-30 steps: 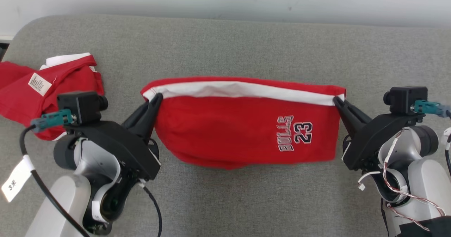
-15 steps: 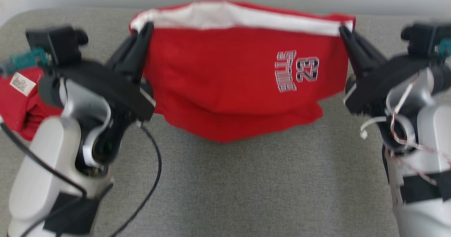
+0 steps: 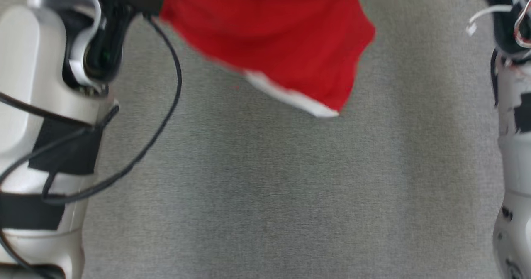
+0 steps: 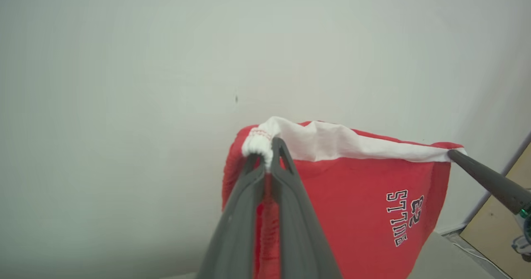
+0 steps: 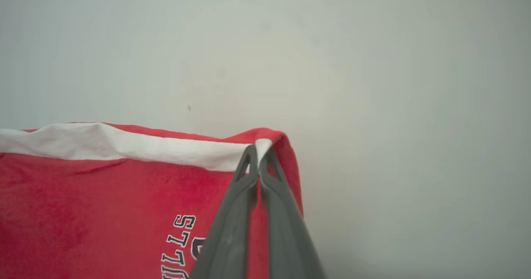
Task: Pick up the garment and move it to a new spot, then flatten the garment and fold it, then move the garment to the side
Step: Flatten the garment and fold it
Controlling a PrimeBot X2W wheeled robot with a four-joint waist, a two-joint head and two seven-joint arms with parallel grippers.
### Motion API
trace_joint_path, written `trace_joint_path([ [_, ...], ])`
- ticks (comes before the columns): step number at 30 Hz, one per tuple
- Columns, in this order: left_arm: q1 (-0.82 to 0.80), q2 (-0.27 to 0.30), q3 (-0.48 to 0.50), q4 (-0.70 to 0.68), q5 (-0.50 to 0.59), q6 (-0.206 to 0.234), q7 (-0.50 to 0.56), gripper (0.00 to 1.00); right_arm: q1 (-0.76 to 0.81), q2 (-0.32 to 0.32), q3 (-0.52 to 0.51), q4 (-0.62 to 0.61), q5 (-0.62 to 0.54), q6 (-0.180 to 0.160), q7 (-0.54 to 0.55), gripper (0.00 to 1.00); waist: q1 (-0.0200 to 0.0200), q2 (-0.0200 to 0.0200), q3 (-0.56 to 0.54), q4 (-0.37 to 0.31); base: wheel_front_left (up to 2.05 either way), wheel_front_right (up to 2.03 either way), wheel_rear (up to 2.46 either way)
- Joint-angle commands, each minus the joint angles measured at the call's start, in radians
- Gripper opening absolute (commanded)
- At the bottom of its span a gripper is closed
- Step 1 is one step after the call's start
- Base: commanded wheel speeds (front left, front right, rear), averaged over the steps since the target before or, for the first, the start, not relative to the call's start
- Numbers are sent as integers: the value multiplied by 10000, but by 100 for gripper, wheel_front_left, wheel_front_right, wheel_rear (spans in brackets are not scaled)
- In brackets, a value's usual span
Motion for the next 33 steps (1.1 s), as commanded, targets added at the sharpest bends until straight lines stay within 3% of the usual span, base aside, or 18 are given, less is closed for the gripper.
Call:
trace_joint_path([
  [1,-478,-32,-28,205,320,-153,-573,0,-483,-126,98,171,-149,-3,-627,0,-3,-1,373,-359,0,0,0],
  [6,-1332,-142,-66,535,889,-486,-2603,0,-1345,-514,667,476,-277,-3,-2483,0,-3,-1,355,-421,0,0,0],
  [12,-970,-145,-366,775,900,-847,-3590,0,-1106,-1079,1352,401,-358,-3,-3163,0,-3,-1,496,-325,0,0,0],
  [22,337,-47,-849,1585,617,-1024,-3695,0,968,-1651,1846,-346,203,-5,-2162,0,-3,-1,569,-18,0,0,0],
  [33,3039,745,-1215,726,378,-1031,-3593,0,4392,-1589,1431,-3090,800,-5,36,0,-3,-1,-269,7,0,0,0],
])
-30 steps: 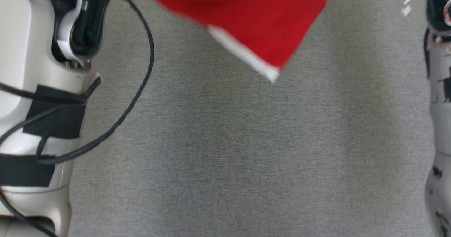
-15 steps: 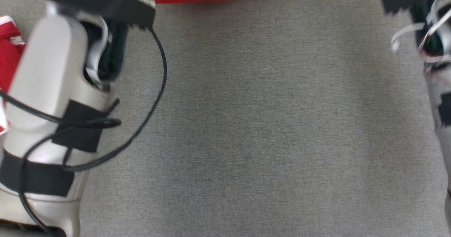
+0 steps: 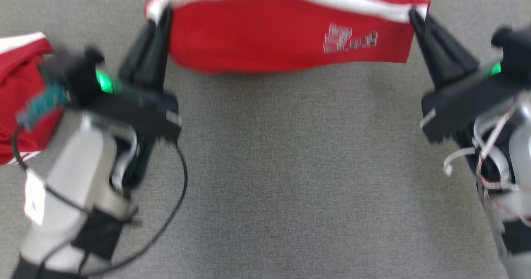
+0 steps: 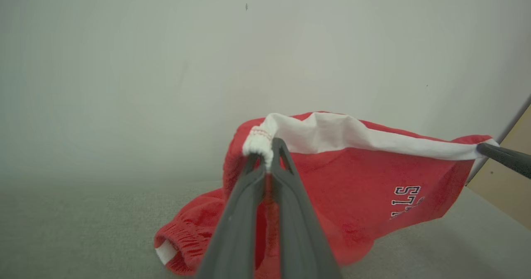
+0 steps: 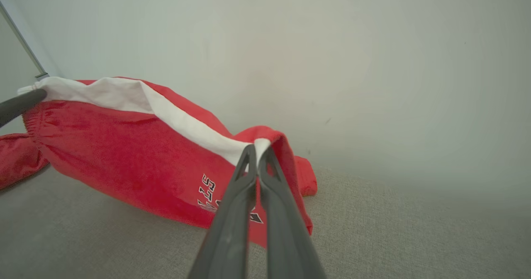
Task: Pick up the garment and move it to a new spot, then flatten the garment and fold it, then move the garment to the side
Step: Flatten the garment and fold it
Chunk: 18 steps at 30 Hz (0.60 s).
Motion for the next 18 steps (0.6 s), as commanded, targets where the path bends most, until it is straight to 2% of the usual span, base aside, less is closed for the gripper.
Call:
trace_joint_path([
  [1,464,146,12,-138,-95,15,-58,0,374,-87,-93,-230,141,-7,15,0,1,-1,-278,-4,0,0,0],
  [7,2133,520,-102,-764,-316,116,-98,0,2128,-385,-192,-812,576,-7,238,0,1,-1,-876,65,0,0,0],
  [18,4631,1271,-472,-2002,-201,442,-96,0,4850,-1072,281,-1733,1901,-7,787,0,1,-1,-2001,204,0,0,0],
])
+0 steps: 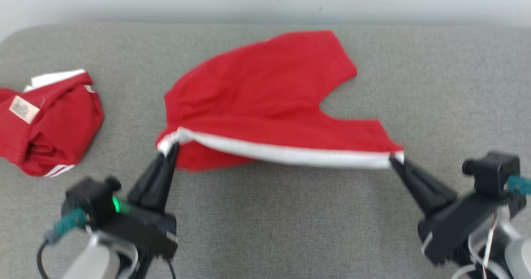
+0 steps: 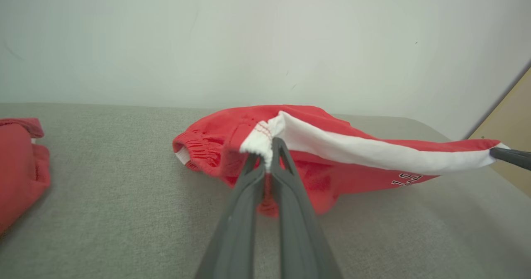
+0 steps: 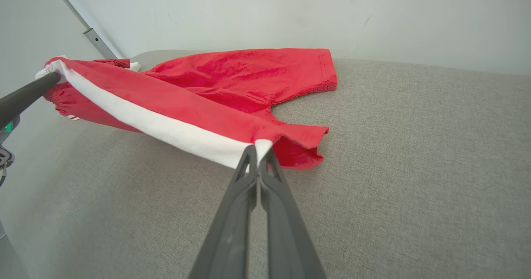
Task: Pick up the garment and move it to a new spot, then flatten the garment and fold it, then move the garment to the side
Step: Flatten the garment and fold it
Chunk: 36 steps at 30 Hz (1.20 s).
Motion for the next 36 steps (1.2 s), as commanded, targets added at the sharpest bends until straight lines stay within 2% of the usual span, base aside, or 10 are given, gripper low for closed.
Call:
trace_joint_path([
  [1,402,125,-37,-127,-72,62,-25,0,336,-159,30,-173,213,-7,129,0,3,0,-375,73,0,0,0],
  [10,1664,380,-320,-612,-178,251,87,0,1967,-383,-180,-1380,1215,-7,989,0,3,0,-783,93,0,0,0],
  [18,2531,788,-469,-1171,-205,468,390,0,3629,20,-1076,-2343,1742,-7,2282,0,3,0,-965,-53,0,0,0],
  [22,3064,1118,-399,-1511,-253,612,465,0,4205,434,-1399,-2665,1915,-7,3029,0,3,0,-929,-243,0,0,0],
  [29,3949,1620,-388,-2353,-374,732,575,0,4728,841,-1997,-3269,1929,-7,3603,0,3,0,-929,-277,0,0,0],
  [33,4023,1740,-500,-2890,-350,804,826,0,4387,566,-2334,-3750,1748,-7,3782,0,3,0,-879,-219,0,0,0],
  [36,3608,1650,-581,-3078,-313,751,1033,0,3752,171,-2211,-3745,1727,-5,4013,0,3,0,-801,-120,0,0,0],
])
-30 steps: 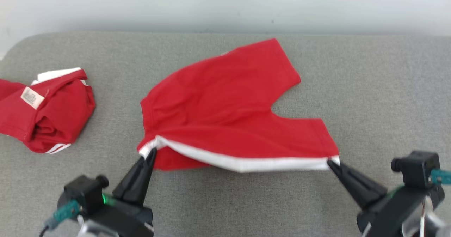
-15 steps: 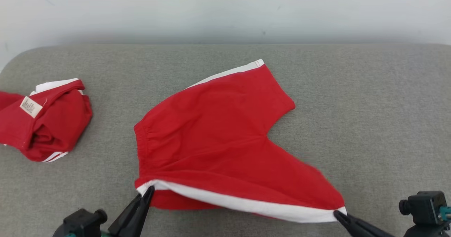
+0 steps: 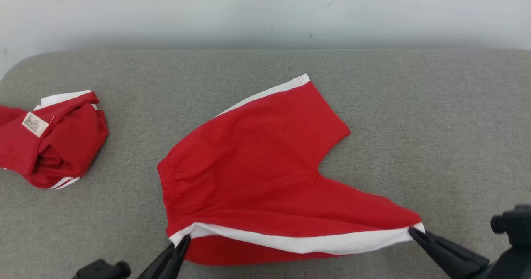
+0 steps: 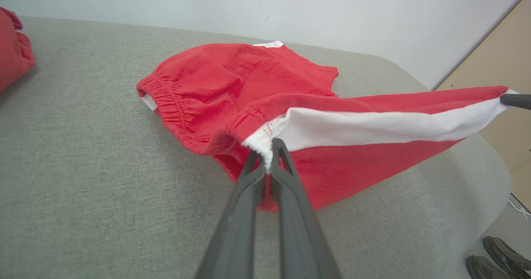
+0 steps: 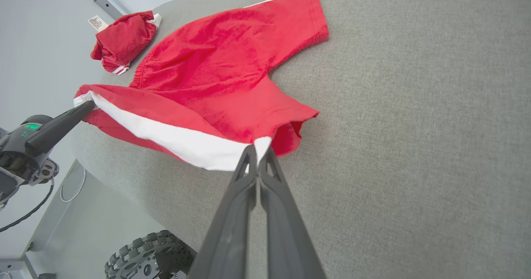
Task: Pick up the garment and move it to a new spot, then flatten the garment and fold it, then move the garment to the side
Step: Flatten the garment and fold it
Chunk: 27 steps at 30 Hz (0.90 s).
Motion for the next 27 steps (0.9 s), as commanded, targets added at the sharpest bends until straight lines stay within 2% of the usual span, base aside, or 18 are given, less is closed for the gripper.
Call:
trace_joint_path([
  [1,-438,-69,-50,-90,58,-48,172,0,-612,-290,100,86,18,-7,140,0,0,0,107,112,0,0,0],
  [6,-1383,-416,-186,11,56,-201,597,0,-2344,-1143,485,778,103,-7,424,0,0,0,379,373,0,0,0],
  [12,-2470,-900,-99,459,-90,-207,823,0,-4656,-1989,1295,2041,172,-7,169,0,0,0,823,714,0,0,0],
  [27,-4637,-2181,143,2099,-534,-76,1057,0,-8493,-2685,3325,5138,-132,-7,-1210,0,0,0,1889,1605,0,0,0],
])
